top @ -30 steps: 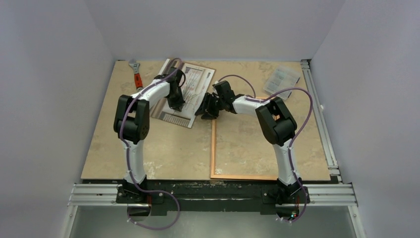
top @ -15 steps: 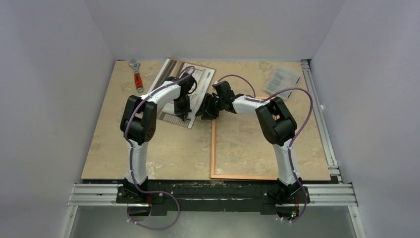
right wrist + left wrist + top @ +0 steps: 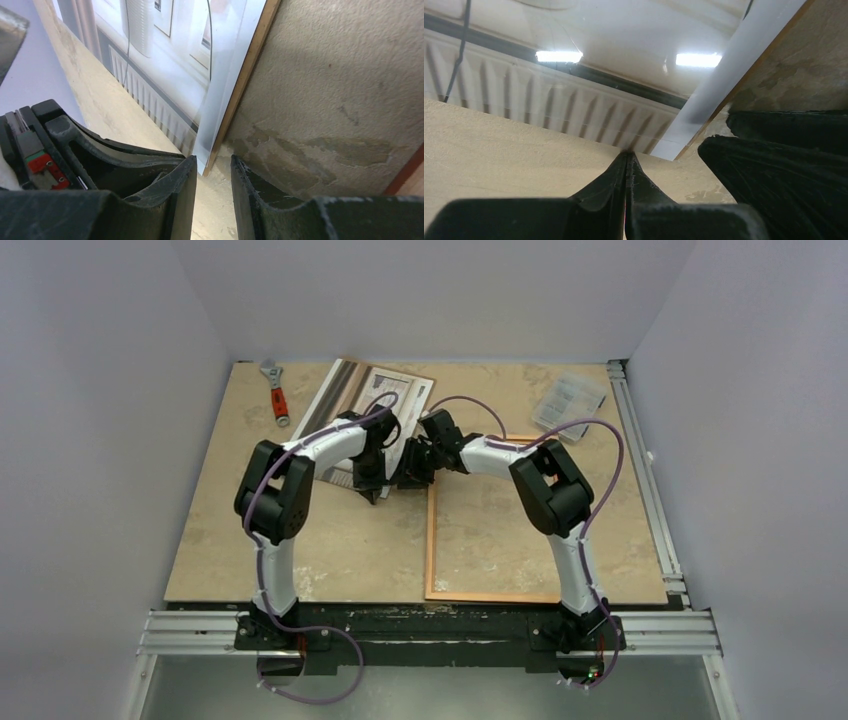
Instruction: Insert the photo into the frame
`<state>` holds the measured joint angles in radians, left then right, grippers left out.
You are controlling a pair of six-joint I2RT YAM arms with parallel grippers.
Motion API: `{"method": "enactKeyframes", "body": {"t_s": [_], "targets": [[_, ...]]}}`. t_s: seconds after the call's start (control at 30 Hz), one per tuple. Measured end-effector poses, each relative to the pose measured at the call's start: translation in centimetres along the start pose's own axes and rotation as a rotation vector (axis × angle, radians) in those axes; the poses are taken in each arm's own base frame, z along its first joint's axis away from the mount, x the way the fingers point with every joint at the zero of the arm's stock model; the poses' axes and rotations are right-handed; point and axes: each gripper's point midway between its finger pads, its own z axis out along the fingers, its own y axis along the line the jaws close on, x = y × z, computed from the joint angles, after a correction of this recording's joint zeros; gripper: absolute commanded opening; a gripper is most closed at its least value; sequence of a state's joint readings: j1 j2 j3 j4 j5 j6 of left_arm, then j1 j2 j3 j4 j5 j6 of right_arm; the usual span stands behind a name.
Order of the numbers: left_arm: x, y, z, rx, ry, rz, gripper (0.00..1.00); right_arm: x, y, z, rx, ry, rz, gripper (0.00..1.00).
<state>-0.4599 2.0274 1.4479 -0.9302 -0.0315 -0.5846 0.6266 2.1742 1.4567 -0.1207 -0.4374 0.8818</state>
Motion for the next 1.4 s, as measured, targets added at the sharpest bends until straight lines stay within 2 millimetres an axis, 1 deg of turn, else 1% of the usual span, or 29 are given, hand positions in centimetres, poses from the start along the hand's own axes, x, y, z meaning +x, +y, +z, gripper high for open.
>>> {"method": "enactKeyframes", "body": {"t_s": [0.13, 0.23, 0.27, 0.3, 0.43, 0.53, 0.6, 0.67, 0.73, 0.77, 0.8, 0.97, 1.1, 1.13, 1.2, 1.27, 1.37, 1.4], "targets": [[0.2, -0.1, 0.0, 0.018, -0.032, -0.004, 0.0, 0.2, 0.1, 0.2, 0.008, 0.01, -0.001, 0.3], [0.2, -0.2, -0.2, 0.044, -0.071, -0.006, 0.0, 0.2, 0.1, 0.2, 0.011, 0.009, -0.002, 0.32], [0.2, -0.3, -0.3, 0.062, -0.086, -0.011, 0.01, 0.2, 0.1, 0.2, 0.01, 0.009, -0.003, 0.33], [0.6, -0.6, -0.4, 0.09, -0.087, -0.016, 0.06, 0.2, 0.1, 0.2, 0.01, 0.009, -0.002, 0.34], [1.9, -2.0, -0.8, 0.198, -0.087, -0.015, 0.3, 0.1, 0.2, 0.2, 0.003, 0.009, 0.0, 0.34], [2.4, -2.3, -1.5, 0.279, -0.098, -0.032, 0.44, 0.0, 0.2, 0.2, -0.003, 0.012, 0.012, 0.34], [1.8, -1.9, -2.6, 0.328, -0.123, -0.067, 0.54, -0.1, 0.2, 0.1, -0.01, 0.015, 0.024, 0.34], [0.3, -1.1, -4.0, 0.372, -0.172, -0.107, 0.65, -0.1, 0.1, 0.2, -0.015, 0.016, 0.035, 0.34], [-2.1, 0.4, -5.6, 0.408, -0.245, -0.167, 0.75, -0.2, 0.0, 0.1, -0.022, 0.013, 0.048, 0.34], [-2.9, 1.0, -6.1, 0.415, -0.268, -0.184, 0.79, -0.3, 0.0, 0.1, -0.026, 0.012, 0.053, 0.34], [-4.0, 1.9, -6.6, 0.42, -0.296, -0.214, 0.81, -0.3, 0.0, 0.1, -0.03, 0.012, 0.058, 0.34], [-8.0, 5.4, -8.4, 0.393, -0.385, -0.296, 0.85, -0.4, -0.1, 0.0, -0.044, 0.015, 0.07, 0.34], [-11.8, 8.5, -9.4, 0.316, -0.442, -0.346, 0.85, -0.5, -0.2, 0.0, -0.046, 0.012, 0.072, 0.35], [-13.1, 9.6, -9.5, 0.285, -0.454, -0.36, 0.85, -0.6, -0.2, 0.0, -0.046, 0.012, 0.072, 0.35], [-15.3, 12.0, -9.2, 0.22, -0.47, -0.386, 0.86, -0.6, -0.2, 0.0, -0.046, 0.012, 0.072, 0.35], [-16.4, 14.3, -8.4, 0.158, -0.463, -0.411, 0.86, -0.6, -0.2, 0.0, -0.046, 0.012, 0.073, 0.35], [-16.9, 18.0, -6.7, 0.061, -0.418, -0.449, 0.86, -0.6, -0.2, 0.0, -0.047, 0.013, 0.073, 0.35], [-16.9, 18.9, -6.2, 0.04, -0.399, -0.459, 0.86, -0.6, -0.2, 0.0, -0.048, 0.014, 0.073, 0.36]]}}
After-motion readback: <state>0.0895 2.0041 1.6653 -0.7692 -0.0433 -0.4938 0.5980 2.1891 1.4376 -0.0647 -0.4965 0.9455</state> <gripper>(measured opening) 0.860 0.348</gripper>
